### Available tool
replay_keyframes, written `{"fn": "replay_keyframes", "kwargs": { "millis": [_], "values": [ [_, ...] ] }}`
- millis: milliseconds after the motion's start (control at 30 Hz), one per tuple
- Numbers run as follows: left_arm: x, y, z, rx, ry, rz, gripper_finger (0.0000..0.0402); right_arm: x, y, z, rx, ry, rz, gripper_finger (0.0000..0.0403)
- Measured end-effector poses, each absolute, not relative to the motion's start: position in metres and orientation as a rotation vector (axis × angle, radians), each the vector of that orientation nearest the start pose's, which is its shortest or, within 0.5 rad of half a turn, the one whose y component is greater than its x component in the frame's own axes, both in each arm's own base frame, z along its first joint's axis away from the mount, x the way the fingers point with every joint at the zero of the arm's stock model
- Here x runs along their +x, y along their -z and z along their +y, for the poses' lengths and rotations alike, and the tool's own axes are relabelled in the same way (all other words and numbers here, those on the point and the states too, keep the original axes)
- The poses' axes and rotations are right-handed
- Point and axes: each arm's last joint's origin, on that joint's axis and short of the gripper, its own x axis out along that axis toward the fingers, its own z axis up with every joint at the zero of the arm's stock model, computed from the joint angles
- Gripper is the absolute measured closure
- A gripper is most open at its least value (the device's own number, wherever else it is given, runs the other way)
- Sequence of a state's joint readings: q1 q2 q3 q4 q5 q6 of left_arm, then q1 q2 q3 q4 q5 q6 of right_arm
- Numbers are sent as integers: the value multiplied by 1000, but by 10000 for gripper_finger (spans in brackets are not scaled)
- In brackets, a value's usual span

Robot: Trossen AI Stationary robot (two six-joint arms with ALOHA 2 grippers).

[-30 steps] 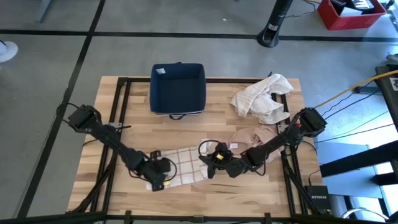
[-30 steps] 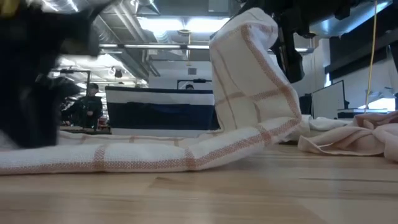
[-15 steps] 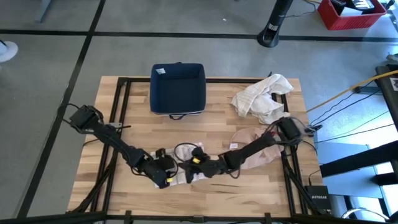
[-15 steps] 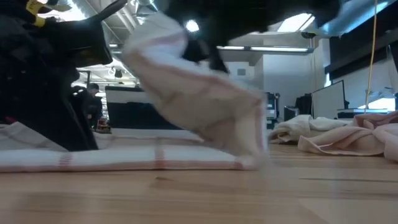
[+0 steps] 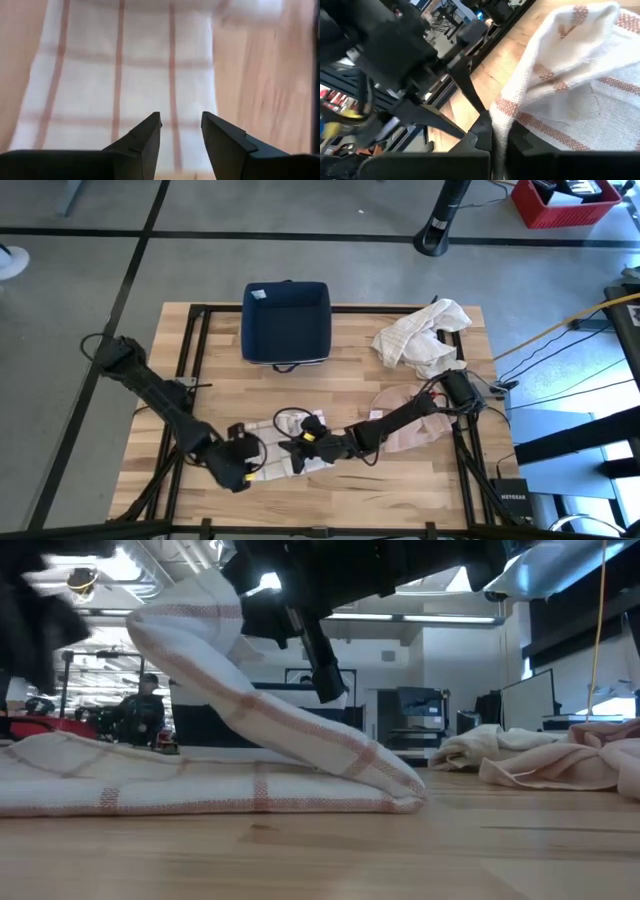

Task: Fold towel
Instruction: Fold the left white patterned towel

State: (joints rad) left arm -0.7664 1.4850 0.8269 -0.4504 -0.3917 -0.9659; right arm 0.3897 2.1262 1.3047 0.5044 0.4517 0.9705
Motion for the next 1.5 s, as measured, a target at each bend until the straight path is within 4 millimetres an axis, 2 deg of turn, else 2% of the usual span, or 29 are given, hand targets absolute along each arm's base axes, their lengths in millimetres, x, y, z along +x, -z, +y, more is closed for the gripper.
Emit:
{"fn": "replay_keyframes", "kwargs": {
  "millis": [167, 267, 633, 967, 1200, 1333, 1500],
  "values": [
    [185, -151, -186, -248, -217, 1006, 265, 440, -166, 167, 838, 180, 208, 388],
    [185, -135, -186, -253, -263, 1009, 265, 451, -158, 170, 838, 166, 227, 388],
    [186, -128, -188, -244, -278, 987, 265, 474, -136, 168, 864, 201, 240, 387],
    [186, -128, -188, -236, -274, 987, 265, 482, -128, 169, 887, 188, 252, 379],
    [189, -134, -191, -218, -254, 1022, 265, 482, -127, 168, 882, 202, 250, 334],
    [188, -146, -193, -192, -202, 1080, 265, 482, -128, 168, 877, 204, 248, 296],
    [181, -177, -191, -204, -138, 1182, 265, 482, -128, 169, 860, 197, 240, 249]
  ]
}}
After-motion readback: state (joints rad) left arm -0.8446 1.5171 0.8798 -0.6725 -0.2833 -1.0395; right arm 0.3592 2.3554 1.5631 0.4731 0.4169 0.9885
